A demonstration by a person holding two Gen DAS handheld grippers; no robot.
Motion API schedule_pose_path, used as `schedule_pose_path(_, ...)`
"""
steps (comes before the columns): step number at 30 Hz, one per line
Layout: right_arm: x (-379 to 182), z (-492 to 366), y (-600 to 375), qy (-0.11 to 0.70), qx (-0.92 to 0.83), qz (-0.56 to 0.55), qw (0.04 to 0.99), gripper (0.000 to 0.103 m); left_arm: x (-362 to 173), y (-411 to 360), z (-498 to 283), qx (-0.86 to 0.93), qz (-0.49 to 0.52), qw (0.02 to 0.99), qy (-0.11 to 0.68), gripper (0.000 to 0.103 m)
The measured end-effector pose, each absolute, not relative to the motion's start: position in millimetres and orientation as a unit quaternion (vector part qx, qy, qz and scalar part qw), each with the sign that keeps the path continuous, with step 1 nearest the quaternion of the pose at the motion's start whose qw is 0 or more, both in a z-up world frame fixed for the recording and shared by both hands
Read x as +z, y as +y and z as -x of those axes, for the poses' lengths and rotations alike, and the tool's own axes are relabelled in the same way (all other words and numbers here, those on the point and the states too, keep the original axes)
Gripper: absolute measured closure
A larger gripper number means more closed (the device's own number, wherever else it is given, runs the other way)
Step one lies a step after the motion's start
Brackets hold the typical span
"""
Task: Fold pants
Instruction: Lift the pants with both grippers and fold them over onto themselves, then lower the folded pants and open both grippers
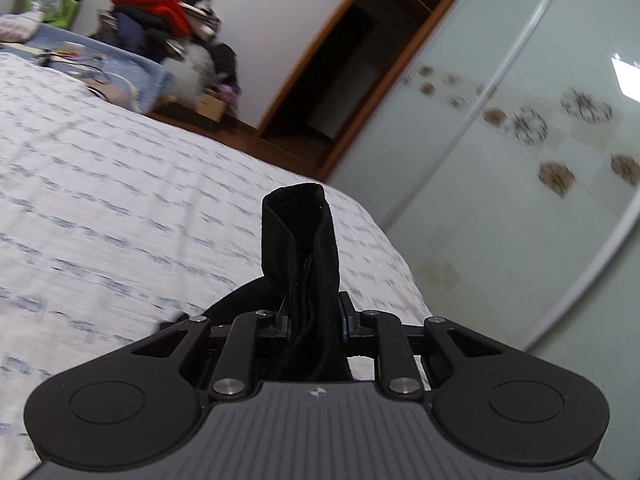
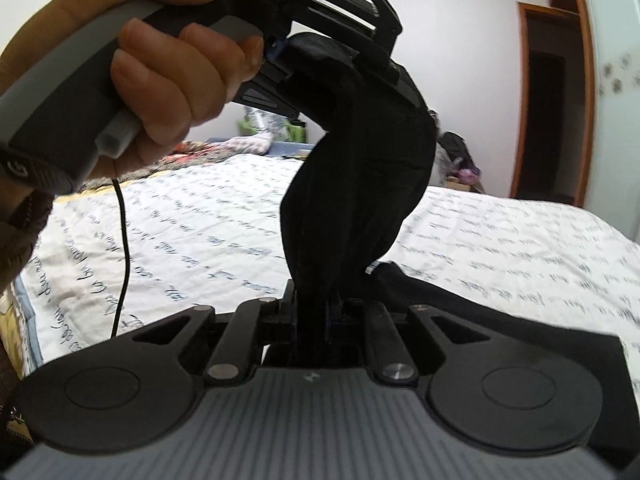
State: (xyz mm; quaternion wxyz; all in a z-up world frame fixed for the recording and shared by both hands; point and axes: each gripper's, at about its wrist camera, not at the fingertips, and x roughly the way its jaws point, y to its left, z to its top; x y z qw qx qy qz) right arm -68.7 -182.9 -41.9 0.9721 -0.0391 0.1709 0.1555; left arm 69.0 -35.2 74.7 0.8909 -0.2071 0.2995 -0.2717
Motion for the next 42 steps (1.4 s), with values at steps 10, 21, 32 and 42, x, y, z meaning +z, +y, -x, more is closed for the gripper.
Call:
schedule_pose_path(10,-58,83,-241,0.192,0.106,-0.051,0.974,0.092,46,-134,-75,-0.333,0.142,0.860,0.359,0.084)
schedule_pose_path(21,-82,82,-284,0.236,0.080,-0.150,0.957,0.087,-6,-213,-89,-0.387,0.097,0.792,0.463,0.069)
schedule_pose_path(32,-85,97,-335,0.288,0.091,-0.261,0.917,0.057,11,-143,-90,-0.343,0.137,0.842,0.393,0.026)
schedule_pose_path(42,-36,137,-376,0.251,-0.002,-0.151,0.956,0.052,-29,-94,-58,-0.295,0.086,0.858,0.411,0.026)
